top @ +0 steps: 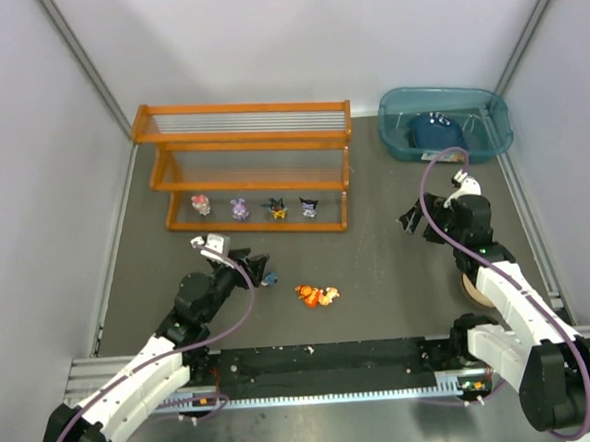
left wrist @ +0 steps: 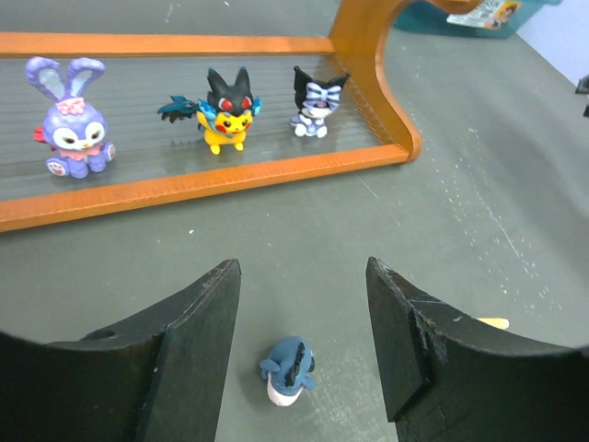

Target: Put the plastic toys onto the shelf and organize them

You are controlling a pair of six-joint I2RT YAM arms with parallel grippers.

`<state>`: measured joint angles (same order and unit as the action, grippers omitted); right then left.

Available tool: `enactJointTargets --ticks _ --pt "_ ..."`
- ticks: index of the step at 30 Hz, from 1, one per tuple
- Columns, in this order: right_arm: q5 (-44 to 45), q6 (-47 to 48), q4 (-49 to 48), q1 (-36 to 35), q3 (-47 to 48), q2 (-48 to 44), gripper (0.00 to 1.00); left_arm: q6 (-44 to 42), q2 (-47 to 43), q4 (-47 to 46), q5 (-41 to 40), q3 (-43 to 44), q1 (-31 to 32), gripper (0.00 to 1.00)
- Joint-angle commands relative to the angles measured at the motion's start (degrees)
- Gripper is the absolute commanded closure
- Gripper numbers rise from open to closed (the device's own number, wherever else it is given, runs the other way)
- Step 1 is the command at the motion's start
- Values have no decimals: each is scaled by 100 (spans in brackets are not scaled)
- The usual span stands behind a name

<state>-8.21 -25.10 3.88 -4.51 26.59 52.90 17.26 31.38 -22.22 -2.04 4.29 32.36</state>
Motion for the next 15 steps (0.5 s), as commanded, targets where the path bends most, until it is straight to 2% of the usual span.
enactJointTargets --ticks 1,7,11,15 --pt "-76 5 -265 -50 -48 -17 1 -196 26 262 572 62 25 38" --pt "-76 14 -247 -58 -57 -79 1 -346 737 718 1312 572 69 36" --pt "-85 6 -256 -50 -49 -61 1 -259 1352 1604 988 1002 306 34" --pt "-102 5 -265 -50 -49 -52 1 -240 1661 1659 680 1152 630 32"
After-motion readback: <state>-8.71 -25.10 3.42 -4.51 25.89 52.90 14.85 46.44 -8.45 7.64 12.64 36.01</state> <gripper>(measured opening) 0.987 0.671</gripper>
